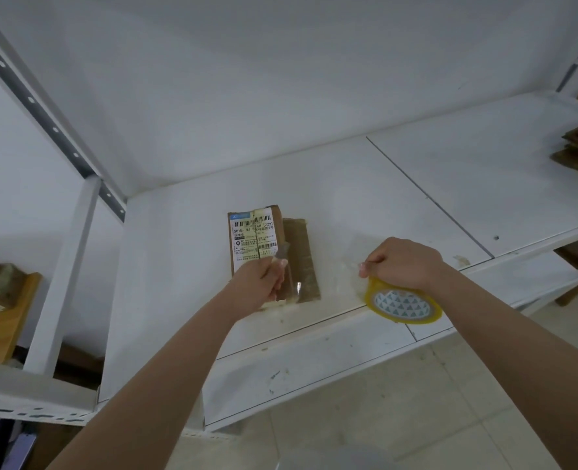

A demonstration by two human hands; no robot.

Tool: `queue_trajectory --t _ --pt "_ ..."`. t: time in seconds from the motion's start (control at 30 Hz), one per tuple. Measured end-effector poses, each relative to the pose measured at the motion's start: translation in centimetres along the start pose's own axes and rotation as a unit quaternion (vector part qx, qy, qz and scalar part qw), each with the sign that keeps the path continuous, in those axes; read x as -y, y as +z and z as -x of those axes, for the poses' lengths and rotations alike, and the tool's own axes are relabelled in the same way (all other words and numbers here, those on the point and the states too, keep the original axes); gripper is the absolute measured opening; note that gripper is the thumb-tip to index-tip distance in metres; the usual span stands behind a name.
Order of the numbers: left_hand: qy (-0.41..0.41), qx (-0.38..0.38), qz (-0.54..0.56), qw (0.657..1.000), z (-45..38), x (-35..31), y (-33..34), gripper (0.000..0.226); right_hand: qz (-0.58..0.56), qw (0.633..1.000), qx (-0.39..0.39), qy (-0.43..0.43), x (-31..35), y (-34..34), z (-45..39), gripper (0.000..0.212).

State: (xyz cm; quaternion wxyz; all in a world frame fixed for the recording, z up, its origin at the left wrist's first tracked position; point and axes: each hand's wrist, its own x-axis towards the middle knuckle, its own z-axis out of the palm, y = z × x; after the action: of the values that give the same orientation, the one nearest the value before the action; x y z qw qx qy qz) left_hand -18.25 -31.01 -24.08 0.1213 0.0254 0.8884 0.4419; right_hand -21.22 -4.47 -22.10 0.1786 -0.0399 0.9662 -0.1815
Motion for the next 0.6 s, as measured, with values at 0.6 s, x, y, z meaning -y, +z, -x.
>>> queue_trajectory --t 0.6 --pt "-0.143 -0.173 -0.317 0.921 -0.5 -2.5 2.7 0.094 -0.031 0.998 -0.05 0.012 0.6 0.6 -0.4 0.028"
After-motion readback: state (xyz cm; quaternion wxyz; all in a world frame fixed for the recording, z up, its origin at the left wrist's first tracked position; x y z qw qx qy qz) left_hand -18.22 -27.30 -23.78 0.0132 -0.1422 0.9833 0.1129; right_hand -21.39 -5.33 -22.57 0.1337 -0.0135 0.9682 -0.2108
